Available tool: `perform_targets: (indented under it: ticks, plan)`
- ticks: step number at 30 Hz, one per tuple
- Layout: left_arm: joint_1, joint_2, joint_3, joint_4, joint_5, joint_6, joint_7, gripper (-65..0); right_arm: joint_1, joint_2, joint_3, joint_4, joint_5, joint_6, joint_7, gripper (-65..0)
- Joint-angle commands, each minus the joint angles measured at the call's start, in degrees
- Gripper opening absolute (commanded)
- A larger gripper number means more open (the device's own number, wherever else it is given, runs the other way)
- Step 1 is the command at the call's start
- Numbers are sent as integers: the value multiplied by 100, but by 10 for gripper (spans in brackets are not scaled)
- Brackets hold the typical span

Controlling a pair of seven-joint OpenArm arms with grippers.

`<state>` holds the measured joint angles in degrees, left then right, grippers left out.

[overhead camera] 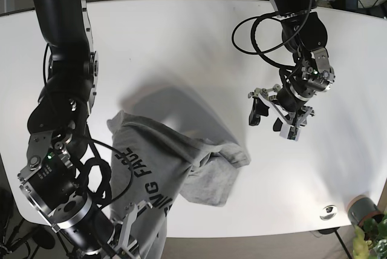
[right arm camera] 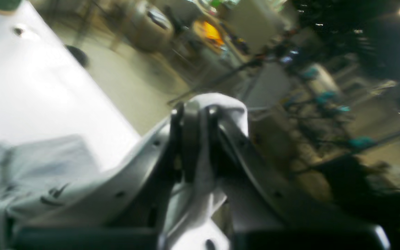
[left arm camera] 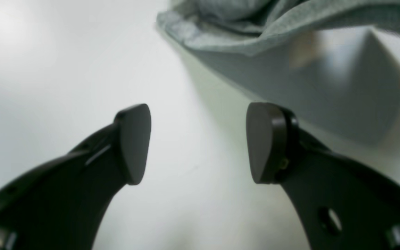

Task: Fold the T-shirt properly
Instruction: 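Lift the grey shirt high with the right gripper, then lower the left gripper and grasp the hanging shirt's edge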

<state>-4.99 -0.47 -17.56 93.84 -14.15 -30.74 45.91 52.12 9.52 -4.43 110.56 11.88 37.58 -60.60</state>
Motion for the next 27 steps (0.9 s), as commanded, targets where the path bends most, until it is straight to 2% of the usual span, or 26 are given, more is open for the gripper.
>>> perform_targets:
  ticks: [1, 9, 15, 18, 24, 27]
  plan:
    - [-199, -19, -6, 132, -84, 116, -226, -243, 489, 20, 43, 87, 30, 9, 86, -650]
    - [-305, -45, -6, 457, -84, 257, -244, -243, 1535, 20, 60, 95, 38, 35, -134, -650]
    - [-296, -63, 73, 625, -66, 221, -244, -243, 1553, 20, 60, 95, 38, 35, -134, -650]
    - [-243, -283, 442, 625, -75, 213, -244, -243, 1527, 11, 43, 95, 47, 35, -134, -650]
    - [-103, -749, 1664, 721, -66, 213, -261, -242, 1430, 11, 51, 78, 47, 35, -134, -650]
    - [-129, -775, 1822, 704, -57, 213, -261, -240, 1430, 11, 51, 60, 38, 35, -134, -650]
